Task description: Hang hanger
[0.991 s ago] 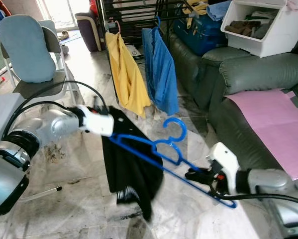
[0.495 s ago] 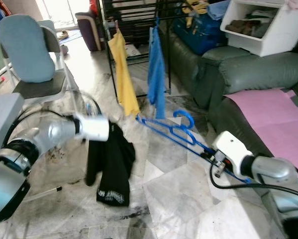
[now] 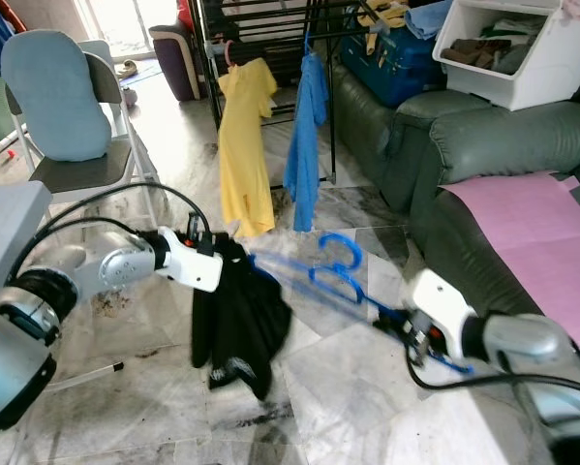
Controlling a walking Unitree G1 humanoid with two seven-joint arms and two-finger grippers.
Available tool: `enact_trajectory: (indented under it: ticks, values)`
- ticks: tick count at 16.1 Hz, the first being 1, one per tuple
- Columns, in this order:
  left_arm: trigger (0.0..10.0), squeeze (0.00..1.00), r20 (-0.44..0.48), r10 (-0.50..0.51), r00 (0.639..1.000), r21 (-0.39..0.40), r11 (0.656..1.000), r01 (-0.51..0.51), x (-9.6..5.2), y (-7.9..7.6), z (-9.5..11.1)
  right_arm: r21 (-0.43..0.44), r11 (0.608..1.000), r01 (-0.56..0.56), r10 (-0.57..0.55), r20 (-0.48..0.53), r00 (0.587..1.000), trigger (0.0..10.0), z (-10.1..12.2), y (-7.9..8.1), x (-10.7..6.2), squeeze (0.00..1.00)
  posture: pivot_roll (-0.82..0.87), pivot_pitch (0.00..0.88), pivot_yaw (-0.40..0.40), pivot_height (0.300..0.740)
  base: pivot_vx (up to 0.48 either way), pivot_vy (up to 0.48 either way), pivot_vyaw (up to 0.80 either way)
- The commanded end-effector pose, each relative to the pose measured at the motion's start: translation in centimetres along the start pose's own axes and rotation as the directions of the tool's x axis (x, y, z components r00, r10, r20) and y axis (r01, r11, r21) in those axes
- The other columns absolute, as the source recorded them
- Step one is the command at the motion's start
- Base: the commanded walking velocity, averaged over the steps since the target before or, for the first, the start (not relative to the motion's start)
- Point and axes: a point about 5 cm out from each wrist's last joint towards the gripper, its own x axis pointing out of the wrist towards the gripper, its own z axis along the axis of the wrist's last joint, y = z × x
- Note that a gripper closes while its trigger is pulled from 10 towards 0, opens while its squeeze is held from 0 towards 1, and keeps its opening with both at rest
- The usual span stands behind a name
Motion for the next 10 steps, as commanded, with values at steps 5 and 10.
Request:
enact_trajectory:
  ticks: [5, 10]
  values:
    - [10.0, 0.00, -0.029, 0.090, 0.996, 0.037, 0.995, -0.089, -0.4, 1.9, -0.7, 0.024, 0.996, -0.089, 0.090, -0.031, 0.995, 10.0, -0.3, 0.9, -0.8, 0.00, -0.14, 0.000, 0.086, 0.740, 0.000, 0.000, 0.00]
    - [10.0, 0.00, 0.040, 0.137, 0.990, -0.107, 0.985, -0.132, -0.5, 2.7, 0.0, 0.071, 0.991, 0.111, -0.110, -0.019, 0.994, 10.0, -1.3, -0.5, 1.3, 0.00, -0.12, 0.000, 0.075, 0.740, 0.000, 0.000, 0.00]
